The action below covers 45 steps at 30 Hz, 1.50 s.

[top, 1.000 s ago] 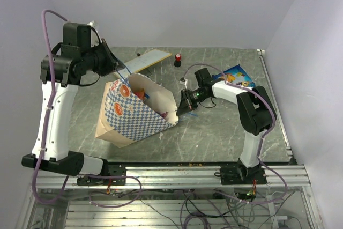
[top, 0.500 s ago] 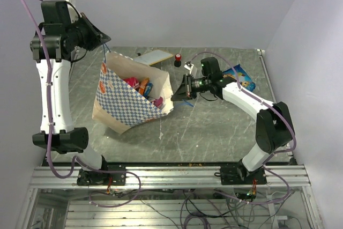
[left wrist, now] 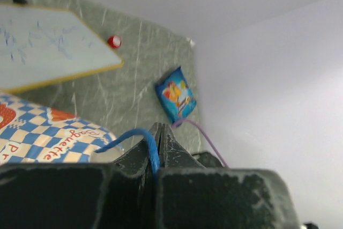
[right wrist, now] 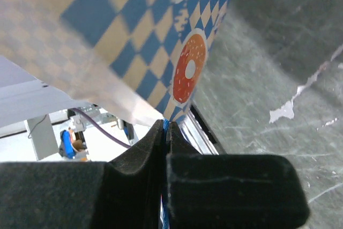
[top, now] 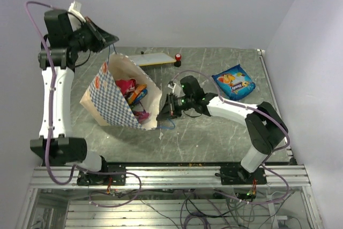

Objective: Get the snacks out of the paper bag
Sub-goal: Adjust the paper bag at the center of the board, then take out the snack from the paper bag.

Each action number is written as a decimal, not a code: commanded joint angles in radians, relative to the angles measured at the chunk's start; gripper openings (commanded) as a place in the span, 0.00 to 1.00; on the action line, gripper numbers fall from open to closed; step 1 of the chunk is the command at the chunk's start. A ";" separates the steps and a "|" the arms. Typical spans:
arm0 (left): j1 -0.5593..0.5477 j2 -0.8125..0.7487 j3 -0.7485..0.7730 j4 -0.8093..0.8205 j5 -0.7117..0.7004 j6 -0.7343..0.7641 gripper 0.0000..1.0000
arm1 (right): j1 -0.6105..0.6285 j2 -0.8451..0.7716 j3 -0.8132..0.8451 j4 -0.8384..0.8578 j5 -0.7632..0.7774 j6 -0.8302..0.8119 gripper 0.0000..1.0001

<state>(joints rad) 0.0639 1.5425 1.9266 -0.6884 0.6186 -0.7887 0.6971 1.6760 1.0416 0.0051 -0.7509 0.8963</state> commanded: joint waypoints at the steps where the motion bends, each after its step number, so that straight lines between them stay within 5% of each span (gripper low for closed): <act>1: 0.006 -0.200 -0.174 0.002 0.050 0.108 0.07 | 0.045 0.026 -0.033 0.023 0.055 -0.014 0.01; 7: 0.006 -0.342 -0.302 -0.251 -0.049 0.244 0.07 | 0.111 0.030 -0.076 0.033 0.106 -0.014 0.05; 17: 0.006 -0.464 -0.426 -0.428 -0.115 0.230 0.07 | 0.148 0.020 -0.048 -0.063 0.197 -0.043 0.12; 30: 0.006 -0.496 -0.419 -0.463 -0.014 0.170 0.07 | 0.149 -0.185 0.036 -0.528 0.623 -0.463 0.47; 40: 0.005 -0.456 -0.384 -0.449 -0.016 0.159 0.07 | 0.253 -0.405 -0.088 -0.085 0.432 -0.948 0.56; 45: 0.006 -0.425 -0.330 -0.471 -0.046 0.162 0.07 | 0.323 -0.348 -0.102 0.020 0.250 -1.383 0.57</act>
<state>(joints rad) 0.0647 1.1061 1.5368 -1.1519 0.5865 -0.6209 0.9730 1.2747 0.9432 -0.1017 -0.3737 -0.0803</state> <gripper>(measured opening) 0.075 0.562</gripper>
